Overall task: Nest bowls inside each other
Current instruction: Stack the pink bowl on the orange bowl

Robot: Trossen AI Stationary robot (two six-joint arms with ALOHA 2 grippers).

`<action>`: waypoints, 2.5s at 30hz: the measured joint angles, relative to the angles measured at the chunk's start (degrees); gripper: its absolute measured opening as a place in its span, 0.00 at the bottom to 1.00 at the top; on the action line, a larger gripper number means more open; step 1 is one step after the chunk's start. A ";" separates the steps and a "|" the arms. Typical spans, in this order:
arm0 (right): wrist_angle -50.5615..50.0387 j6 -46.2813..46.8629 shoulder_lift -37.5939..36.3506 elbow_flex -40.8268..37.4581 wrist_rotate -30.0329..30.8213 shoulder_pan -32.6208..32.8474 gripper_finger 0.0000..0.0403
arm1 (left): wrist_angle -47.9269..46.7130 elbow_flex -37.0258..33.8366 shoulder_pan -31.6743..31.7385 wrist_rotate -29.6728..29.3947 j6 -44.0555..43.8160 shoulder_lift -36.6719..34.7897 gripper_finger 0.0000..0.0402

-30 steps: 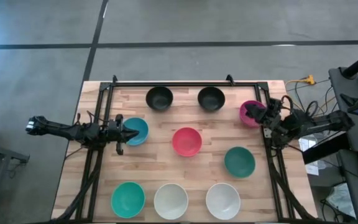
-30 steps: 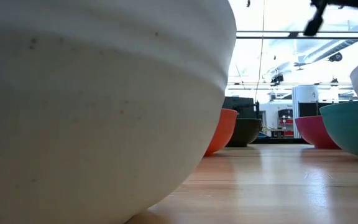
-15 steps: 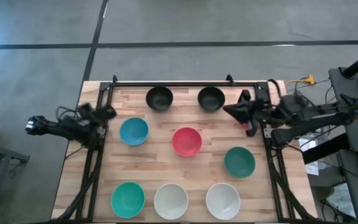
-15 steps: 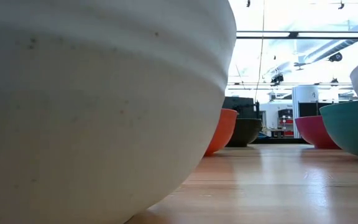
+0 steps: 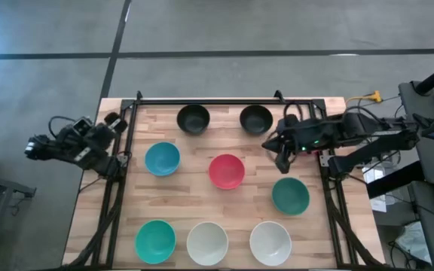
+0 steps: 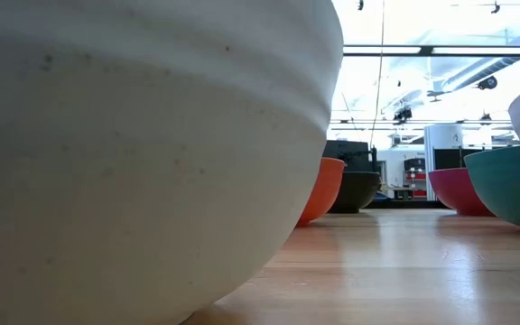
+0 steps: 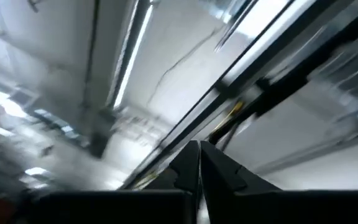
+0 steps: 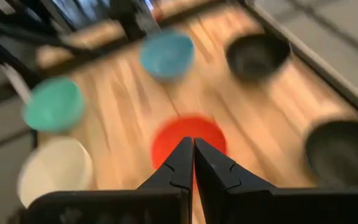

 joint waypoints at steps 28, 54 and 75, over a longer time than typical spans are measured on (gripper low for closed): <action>-33.72 20.84 -0.24 -6.61 0.96 -17.90 0.02 | -100.38 49.71 8.09 -5.95 -7.51 29.63 0.00; -20.68 -10.08 -0.82 -26.21 -12.24 -45.29 0.39 | -80.23 49.73 8.72 1.00 -16.00 37.31 0.00; -10.39 -9.10 -0.44 -38.08 -18.47 -45.29 0.37 | -80.53 49.75 8.66 3.75 -17.01 42.82 0.00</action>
